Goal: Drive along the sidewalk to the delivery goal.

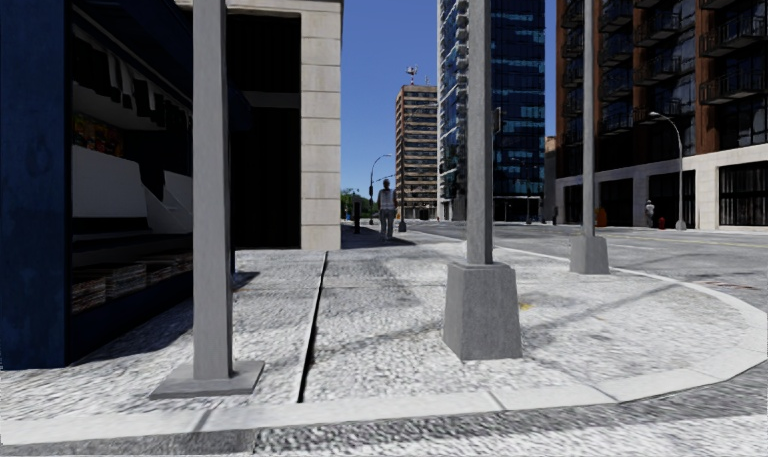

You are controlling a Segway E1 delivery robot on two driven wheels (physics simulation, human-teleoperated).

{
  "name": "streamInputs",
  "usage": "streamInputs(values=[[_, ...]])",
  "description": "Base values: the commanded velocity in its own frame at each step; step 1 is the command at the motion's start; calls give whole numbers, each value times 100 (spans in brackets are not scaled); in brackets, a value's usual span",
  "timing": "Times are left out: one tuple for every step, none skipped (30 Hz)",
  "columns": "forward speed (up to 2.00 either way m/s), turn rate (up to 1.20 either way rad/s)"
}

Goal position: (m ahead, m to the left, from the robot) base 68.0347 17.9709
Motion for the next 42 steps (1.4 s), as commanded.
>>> streamInputs(values=[[200,0],[200,0],[200,0],[200,0],[197,0],[190,0],[190,0],[183,0],[178,3],[172,6],[172,6],[164,11],[157,17],[152,19],[152,19],[148,20],[142,22],[140,27],[140,27],[140,28],[139,29],[139,29],[139,29],[139,29],[139,19],[139,10],[139,10],[139,7],[139,8],[139,10],[139,10],[139,12],[139,16],[139,17],[139,17],[139,17],[139,17],[139,15],[139,15],[139,14],[139,12],[139,0]])
